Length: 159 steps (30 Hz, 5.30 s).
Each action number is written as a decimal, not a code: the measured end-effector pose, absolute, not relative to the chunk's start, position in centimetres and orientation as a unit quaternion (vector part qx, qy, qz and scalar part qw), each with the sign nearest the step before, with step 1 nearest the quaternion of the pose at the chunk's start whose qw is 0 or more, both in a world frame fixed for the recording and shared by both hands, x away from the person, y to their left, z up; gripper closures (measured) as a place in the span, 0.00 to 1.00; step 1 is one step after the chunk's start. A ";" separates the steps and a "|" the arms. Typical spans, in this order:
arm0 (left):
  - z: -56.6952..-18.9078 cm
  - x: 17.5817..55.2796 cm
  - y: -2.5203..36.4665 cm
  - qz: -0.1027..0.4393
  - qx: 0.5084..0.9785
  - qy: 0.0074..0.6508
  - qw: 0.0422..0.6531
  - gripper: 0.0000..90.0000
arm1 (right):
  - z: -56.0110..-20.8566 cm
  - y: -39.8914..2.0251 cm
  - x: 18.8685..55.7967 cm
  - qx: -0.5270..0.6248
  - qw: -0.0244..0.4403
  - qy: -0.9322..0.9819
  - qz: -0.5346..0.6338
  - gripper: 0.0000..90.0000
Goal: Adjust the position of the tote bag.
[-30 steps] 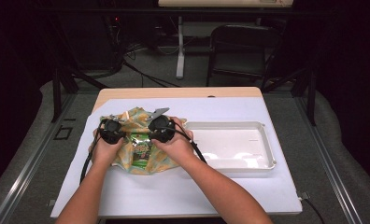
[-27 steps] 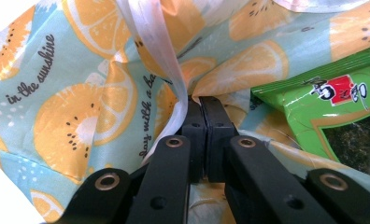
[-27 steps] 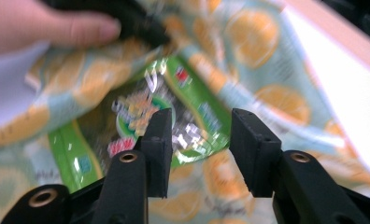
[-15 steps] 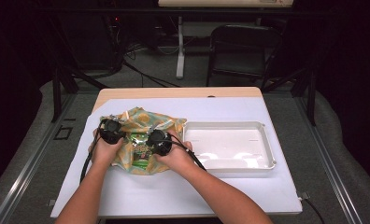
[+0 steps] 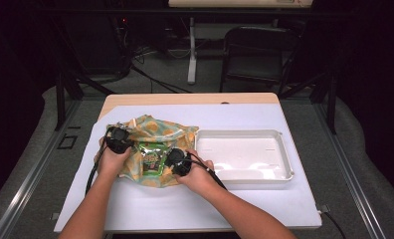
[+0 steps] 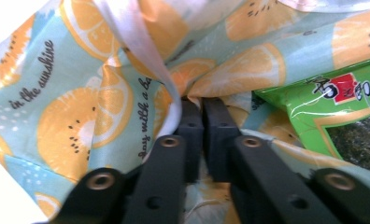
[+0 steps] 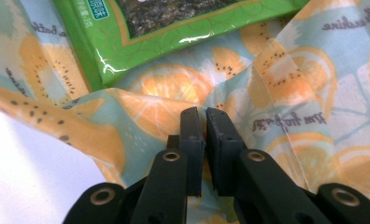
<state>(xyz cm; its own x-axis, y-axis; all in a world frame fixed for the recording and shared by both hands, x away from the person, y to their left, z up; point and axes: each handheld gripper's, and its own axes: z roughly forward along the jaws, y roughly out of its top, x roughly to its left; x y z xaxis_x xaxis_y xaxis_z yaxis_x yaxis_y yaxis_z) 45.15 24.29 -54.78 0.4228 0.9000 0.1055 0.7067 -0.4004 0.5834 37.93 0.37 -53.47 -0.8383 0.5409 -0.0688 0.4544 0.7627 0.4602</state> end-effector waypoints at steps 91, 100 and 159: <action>-50.1 34.9 23.4 0.184 0.819 0.442 0.317 0.81 | -51.6 0.7 37.4 0.289 0.130 0.896 0.311 0.82; -50.5 35.9 22.8 0.184 0.814 0.445 0.326 0.82 | -52.1 1.9 38.6 0.304 0.129 0.889 0.318 0.78; -52.8 37.7 24.4 0.072 0.782 0.512 0.349 0.61 | -53.3 2.7 38.4 0.303 0.134 0.894 0.301 0.81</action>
<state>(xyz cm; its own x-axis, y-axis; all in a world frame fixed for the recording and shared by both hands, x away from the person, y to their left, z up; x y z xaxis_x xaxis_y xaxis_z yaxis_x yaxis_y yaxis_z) 37.69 24.42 -52.75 0.4661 0.8503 -0.2446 0.7499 -0.2329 0.6192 38.44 2.75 -53.35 -0.7808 0.6222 -0.0575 0.4604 0.6351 0.6203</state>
